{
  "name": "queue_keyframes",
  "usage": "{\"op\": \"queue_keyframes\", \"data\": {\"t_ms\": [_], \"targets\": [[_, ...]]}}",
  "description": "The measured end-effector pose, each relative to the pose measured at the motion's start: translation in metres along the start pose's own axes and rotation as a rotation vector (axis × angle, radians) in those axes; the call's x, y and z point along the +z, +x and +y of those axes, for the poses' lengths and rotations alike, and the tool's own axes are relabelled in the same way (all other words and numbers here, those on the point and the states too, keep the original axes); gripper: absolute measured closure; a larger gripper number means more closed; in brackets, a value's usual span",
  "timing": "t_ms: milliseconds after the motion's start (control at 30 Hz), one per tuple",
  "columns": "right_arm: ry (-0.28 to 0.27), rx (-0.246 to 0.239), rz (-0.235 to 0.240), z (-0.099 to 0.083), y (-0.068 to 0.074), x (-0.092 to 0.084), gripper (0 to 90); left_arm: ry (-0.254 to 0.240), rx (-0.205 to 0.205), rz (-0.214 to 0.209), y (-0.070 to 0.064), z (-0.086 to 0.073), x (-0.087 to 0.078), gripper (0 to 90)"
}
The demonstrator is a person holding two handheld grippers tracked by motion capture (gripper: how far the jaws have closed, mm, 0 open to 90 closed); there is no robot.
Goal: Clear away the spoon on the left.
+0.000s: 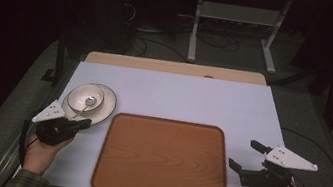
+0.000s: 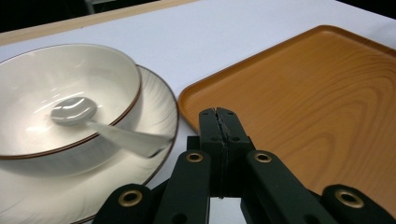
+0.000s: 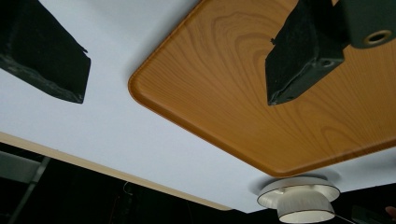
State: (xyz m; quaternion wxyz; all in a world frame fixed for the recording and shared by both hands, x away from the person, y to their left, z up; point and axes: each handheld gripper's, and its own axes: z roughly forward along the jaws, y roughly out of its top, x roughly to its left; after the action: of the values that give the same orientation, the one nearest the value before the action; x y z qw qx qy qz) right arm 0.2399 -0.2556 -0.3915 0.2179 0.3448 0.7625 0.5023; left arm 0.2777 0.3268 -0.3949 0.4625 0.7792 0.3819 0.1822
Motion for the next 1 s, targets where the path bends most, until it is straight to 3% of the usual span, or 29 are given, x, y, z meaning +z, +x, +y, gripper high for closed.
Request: {"op": "queue_keyframes", "data": {"t_ms": [367,1000], "targets": [[0.002,-0.003,0.002,0.000,0.000,0.001,6.2,-0.008,-0.006,0.050,0.005,0.000,0.005,89.9],[0.003,-0.002,0.004,0.000,0.000,0.000,6.3,-0.022,-0.047,0.138,0.022,-0.006,-0.007,89.9]]}}
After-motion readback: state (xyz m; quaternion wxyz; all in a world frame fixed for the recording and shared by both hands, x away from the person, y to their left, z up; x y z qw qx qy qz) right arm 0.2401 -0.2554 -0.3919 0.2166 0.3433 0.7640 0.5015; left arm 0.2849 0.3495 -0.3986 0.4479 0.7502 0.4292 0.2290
